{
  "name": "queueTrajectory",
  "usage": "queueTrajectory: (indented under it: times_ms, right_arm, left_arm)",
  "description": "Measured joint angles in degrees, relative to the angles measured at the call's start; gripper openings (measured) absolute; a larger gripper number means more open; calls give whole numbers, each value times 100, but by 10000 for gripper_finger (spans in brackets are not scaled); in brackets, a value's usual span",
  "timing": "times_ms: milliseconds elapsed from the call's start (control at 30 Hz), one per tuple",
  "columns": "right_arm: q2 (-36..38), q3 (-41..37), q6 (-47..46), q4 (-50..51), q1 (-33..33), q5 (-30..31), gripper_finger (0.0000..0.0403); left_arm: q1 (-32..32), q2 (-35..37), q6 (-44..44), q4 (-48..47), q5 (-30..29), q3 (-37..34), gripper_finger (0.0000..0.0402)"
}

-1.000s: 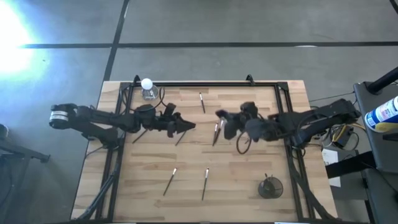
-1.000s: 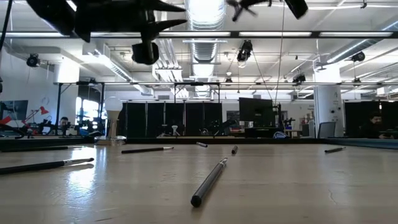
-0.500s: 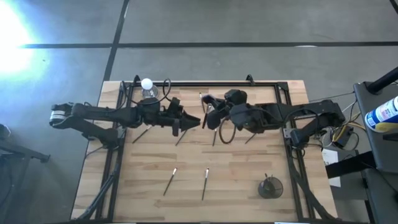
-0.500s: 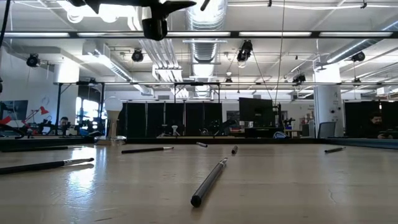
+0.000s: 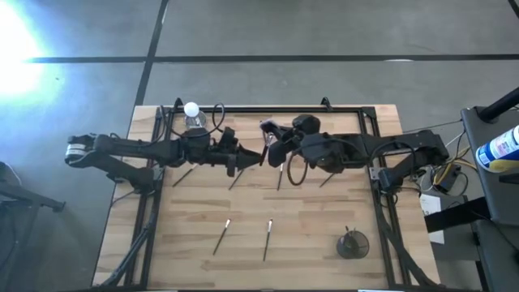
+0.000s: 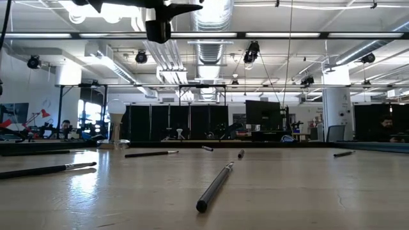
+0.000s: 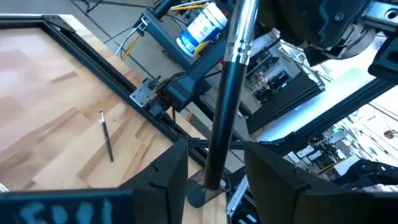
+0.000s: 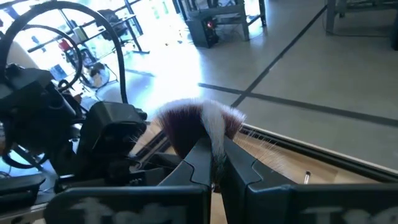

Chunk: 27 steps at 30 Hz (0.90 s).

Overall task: Put items in baskets/containers
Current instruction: Put the highlighter brush into the brush holder

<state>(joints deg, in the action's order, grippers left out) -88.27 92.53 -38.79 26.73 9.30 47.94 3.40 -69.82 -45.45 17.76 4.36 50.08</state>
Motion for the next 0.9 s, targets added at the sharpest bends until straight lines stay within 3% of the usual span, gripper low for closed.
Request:
queueTrajectory:
  times_ms: [267, 367, 500, 600, 900]
  right_arm:
    - [-11, -2, 3, -87, 2, -27, 8]
    - [-11, -2, 3, -101, 7, -44, 8]
    - [-11, -3, 44, -137, 3, -224, 8]
    - [10, -4, 5, -119, -4, -303, 14]
    - [736, -2, -863, 642, 7, -723, 102]
  left_arm:
    - [-62, -137, 15, 119, 76, 29, 142]
    - [-59, -177, 30, 118, 63, 29, 110]
    - [-59, -179, 180, 169, 94, 29, 32]
    - [-67, -162, 228, 165, -29, 31, 24]
    - [-53, -138, 148, 127, -891, 31, 24]
